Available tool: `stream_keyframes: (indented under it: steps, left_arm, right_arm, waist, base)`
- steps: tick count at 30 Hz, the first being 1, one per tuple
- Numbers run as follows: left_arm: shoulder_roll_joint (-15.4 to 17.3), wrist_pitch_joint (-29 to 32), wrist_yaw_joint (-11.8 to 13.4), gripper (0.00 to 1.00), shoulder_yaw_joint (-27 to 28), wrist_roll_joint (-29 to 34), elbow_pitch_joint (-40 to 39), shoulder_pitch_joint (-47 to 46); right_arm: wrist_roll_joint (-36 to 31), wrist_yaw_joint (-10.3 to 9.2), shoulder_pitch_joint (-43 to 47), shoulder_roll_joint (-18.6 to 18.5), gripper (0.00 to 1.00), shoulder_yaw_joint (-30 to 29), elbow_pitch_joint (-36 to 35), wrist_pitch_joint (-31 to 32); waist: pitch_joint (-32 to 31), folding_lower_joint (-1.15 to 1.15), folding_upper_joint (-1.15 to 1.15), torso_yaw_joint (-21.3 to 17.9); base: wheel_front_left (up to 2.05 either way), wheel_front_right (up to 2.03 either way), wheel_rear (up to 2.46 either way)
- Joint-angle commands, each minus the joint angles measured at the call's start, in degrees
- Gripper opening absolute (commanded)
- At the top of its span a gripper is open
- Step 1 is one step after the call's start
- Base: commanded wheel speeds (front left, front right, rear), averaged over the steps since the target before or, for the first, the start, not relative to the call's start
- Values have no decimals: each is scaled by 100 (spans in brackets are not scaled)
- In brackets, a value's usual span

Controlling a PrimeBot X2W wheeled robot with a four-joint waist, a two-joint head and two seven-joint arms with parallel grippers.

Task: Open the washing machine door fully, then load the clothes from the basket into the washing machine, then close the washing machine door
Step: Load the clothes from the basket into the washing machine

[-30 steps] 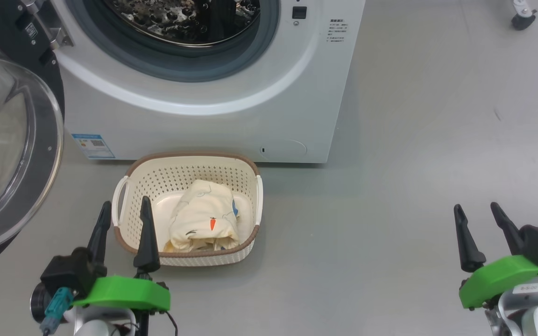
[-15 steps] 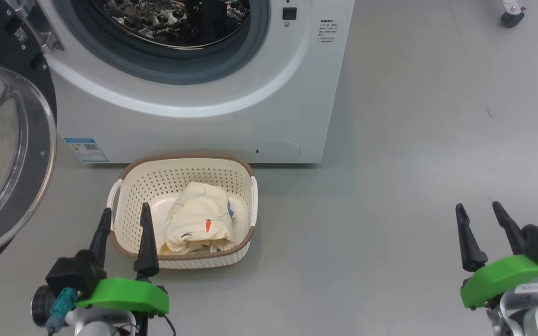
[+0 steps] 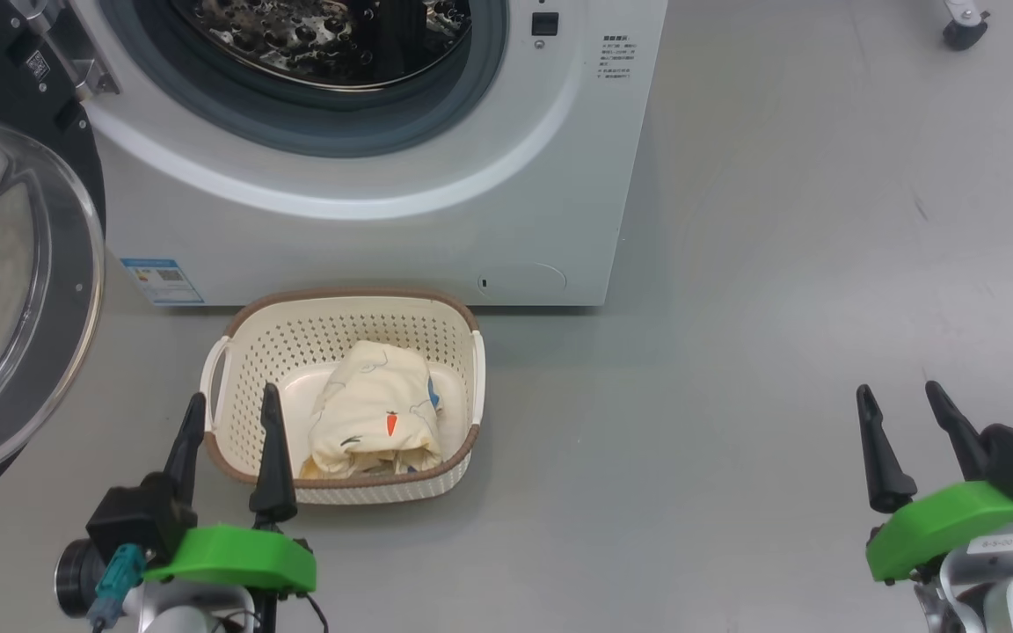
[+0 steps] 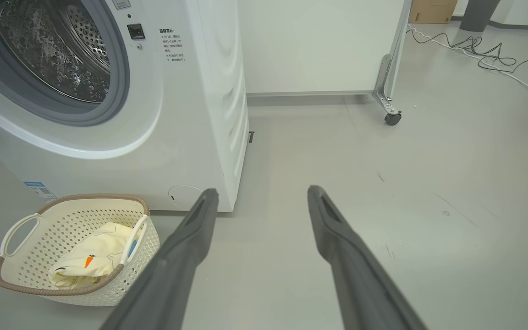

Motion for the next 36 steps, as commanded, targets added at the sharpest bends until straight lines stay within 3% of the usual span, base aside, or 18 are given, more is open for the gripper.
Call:
stream_keyframes:
  steps: [1, 8, 16, 36]
  left_arm:
    - [107, -26, 64, 100, 227, 77, -138, -248]
    - [193, -35, 192, 100, 269, 189, -180, -294]
    - [177, -71, 154, 100, 339, 227, -286, -301]
    - [133, -84, 76, 100, 357, 205, -174, -372]
  right_arm:
    - [30, -2, -190, -65, 100, 121, -161, -76]
    - [49, -2, -211, -65, 100, 125, -115, -108]
    - [69, -2, -268, -65, 100, 155, -65, -137]
    - [67, -2, -339, -65, 100, 119, -42, -158]
  waist:
    - [20, 0, 0, 1]
    - [80, 0, 0, 23]
    - [131, 0, 0, 43]
    - [256, 0, 0, 38]
  base:
    - [78, -78, 0]
    - [133, -133, 0]
    - [125, -125, 0]
    - [6, -6, 0]
